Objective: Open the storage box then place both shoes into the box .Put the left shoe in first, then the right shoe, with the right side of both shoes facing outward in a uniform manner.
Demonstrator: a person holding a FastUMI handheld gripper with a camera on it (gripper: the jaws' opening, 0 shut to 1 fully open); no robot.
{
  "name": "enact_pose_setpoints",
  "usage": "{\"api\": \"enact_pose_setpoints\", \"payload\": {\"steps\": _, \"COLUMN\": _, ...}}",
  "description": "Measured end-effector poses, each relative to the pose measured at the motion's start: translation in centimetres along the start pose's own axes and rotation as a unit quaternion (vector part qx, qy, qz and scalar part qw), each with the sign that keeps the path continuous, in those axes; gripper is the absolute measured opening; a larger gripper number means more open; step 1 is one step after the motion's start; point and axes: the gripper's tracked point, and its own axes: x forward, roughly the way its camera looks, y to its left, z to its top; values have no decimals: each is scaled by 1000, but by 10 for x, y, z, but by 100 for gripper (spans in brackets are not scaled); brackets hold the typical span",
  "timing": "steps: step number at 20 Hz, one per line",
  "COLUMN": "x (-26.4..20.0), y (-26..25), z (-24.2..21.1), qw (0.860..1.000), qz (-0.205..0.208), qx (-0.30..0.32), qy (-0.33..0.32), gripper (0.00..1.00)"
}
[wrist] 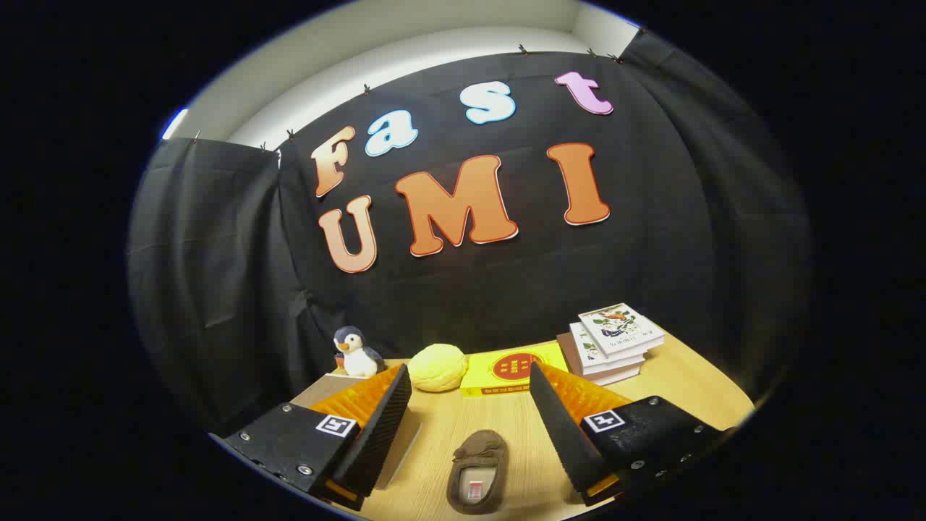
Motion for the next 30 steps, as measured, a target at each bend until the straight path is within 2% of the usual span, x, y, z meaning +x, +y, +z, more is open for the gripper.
{"api": "enact_pose_setpoints", "payload": {"steps": 5, "x": 6, "y": 0, "z": -12, "qw": 1000, "qz": 2, "qx": 20, "qy": 17, "gripper": 98}}
{"api": "enact_pose_setpoints", "payload": {"steps": 14, "x": 14, "y": 11, "z": -19, "qw": 999, "qz": 16, "qx": 15, "qy": 29, "gripper": 98}}
{"api": "enact_pose_setpoints", "payload": {"steps": 22, "x": 18, "y": 1, "z": -21, "qw": 999, "qz": -29, "qx": -44, "qy": 13, "gripper": 98}}
{"api": "enact_pose_setpoints", "payload": {"steps": 24, "x": 20, "y": 8, "z": -24, "qw": 999, "qz": -15, "qx": -39, "qy": 19, "gripper": 98}}
{"api": "enact_pose_setpoints", "payload": {"steps": 26, "x": 25, "y": 20, "z": -35, "qw": 999, "qz": 15, "qx": -20, "qy": 37, "gripper": 98}}
{"api": "enact_pose_setpoints", "payload": {"steps": 30, "x": 41, "y": 51, "z": -73, "qw": 988, "qz": 96, "qx": 67, "qy": 97, "gripper": 98}}
